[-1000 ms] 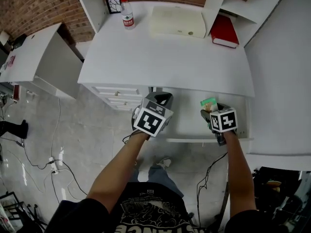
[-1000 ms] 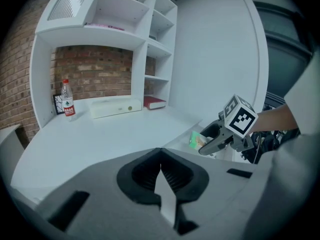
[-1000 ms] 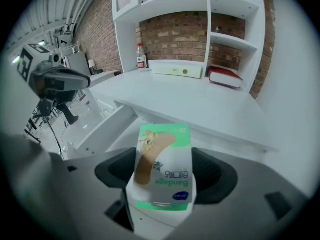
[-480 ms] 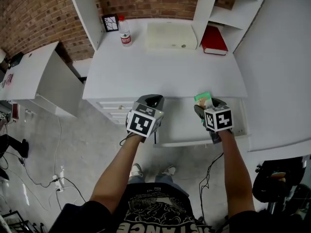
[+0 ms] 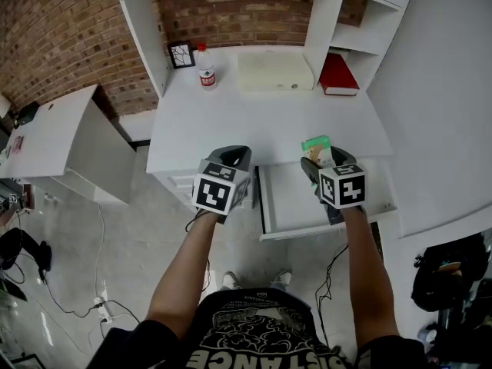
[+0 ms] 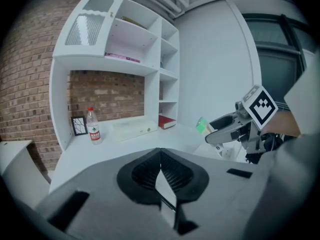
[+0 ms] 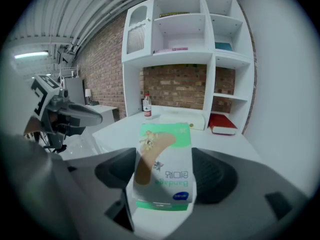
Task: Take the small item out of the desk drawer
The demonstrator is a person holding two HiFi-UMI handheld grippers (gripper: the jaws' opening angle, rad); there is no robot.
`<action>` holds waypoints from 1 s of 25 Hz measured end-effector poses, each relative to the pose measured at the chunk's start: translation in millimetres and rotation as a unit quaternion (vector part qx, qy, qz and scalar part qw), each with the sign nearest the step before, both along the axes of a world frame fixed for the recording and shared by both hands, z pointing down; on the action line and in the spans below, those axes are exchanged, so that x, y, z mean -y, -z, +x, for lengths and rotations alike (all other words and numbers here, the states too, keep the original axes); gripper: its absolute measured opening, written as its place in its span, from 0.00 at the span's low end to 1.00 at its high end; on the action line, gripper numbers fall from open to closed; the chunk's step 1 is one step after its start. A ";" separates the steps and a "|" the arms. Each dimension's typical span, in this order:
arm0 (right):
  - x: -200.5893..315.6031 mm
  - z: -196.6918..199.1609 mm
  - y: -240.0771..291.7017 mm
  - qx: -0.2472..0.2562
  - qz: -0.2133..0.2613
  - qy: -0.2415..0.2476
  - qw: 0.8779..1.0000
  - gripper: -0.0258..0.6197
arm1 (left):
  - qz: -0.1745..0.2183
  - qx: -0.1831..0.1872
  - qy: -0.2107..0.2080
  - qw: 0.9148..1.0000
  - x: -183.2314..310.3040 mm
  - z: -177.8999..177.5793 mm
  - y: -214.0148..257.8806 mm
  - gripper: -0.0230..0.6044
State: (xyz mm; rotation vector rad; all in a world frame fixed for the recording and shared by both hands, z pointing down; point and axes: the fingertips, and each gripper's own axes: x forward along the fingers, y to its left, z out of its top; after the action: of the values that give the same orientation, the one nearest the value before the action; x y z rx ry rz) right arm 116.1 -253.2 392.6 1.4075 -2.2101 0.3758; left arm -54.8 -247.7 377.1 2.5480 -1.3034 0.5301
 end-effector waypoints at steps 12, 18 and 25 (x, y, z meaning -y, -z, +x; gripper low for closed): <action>-13.6 -58.9 59.2 0.029 0.089 -0.035 0.995 0.58 | 0.052 0.014 0.013 0.998 -0.8 -79.6 38.4 0.04; -23.6 -80.8 82.2 0.033 0.132 -0.043 0.990 0.58 | 0.064 0.013 0.021 0.998 -5.6 -109.3 47.0 0.04; -32.5 -84.9 85.8 0.025 0.143 -0.057 0.988 0.58 | 0.067 0.007 0.023 0.997 -10.4 -120.7 47.0 0.04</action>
State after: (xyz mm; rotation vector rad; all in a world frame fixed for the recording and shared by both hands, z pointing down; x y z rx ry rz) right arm 31.1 -220.7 306.8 1.6957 -2.3001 0.1367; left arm -175.5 -237.3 330.1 2.6173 -1.4441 0.4688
